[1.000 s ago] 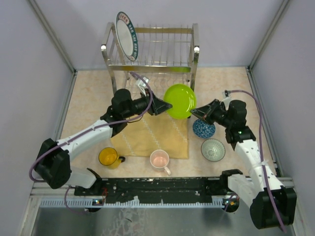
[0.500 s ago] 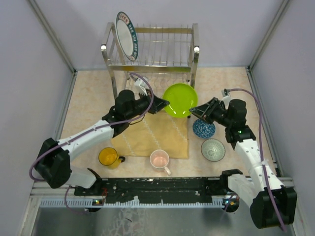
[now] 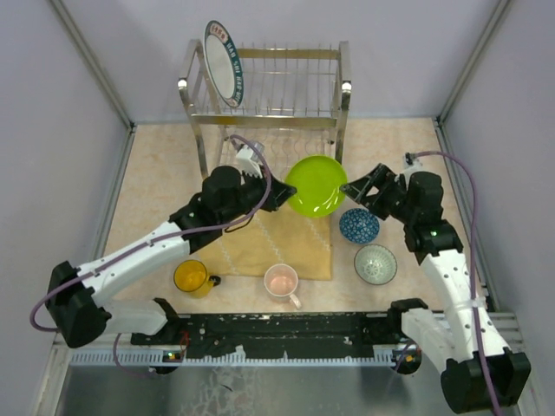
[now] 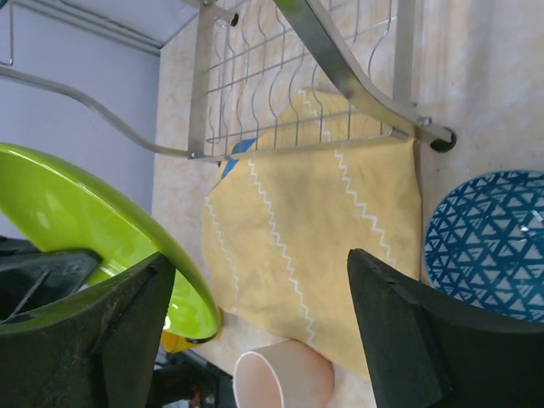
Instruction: Load the mixed dishes into the dish rack
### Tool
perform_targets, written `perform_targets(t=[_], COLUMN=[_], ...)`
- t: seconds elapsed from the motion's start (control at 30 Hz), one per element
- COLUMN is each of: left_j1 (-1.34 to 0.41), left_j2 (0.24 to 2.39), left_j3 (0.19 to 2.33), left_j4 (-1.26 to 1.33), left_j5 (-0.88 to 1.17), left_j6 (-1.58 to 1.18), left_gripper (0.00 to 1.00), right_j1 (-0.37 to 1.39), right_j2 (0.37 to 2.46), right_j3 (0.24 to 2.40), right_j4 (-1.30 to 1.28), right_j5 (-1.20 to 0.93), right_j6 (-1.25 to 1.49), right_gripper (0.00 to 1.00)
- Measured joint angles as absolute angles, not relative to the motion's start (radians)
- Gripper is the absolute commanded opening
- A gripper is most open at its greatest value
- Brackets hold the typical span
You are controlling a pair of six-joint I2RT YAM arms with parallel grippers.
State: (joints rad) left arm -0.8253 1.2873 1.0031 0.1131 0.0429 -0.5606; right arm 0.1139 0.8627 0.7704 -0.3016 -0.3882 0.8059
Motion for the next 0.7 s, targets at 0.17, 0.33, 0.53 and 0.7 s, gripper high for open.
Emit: perform_targets(t=[0.17, 0.33, 0.53, 0.7], left_j1=[-0.896, -0.982, -1.037, -1.042], left_j2=[1.205, 1.179, 1.159, 1.155], left_j3=[1.048, 1.110, 1.247, 1.353], left_j4=[0.010, -0.080, -0.082, -0.026], left_j5=[-0.094, -0.255, -0.412, -0.492], left_j6=[-0.526, -0.468, -0.374, -0.304], left_gripper=[0.00, 0.00, 0.00, 0.00], right_j1=[0.131, 0.142, 0.095, 0.096], right_j2=[0.834, 0.829, 0.857, 0.857], right_j3=[0.835, 0.854, 0.837, 0.830], right_j4=[-0.373, -0.400, -0.516, -0.561], right_j5=[-0.348, -0.319, -0.017, 0.049], right_j6=[0.701, 0.640, 0.566, 0.545], right_gripper=[0.87, 0.91, 0.93, 0.94])
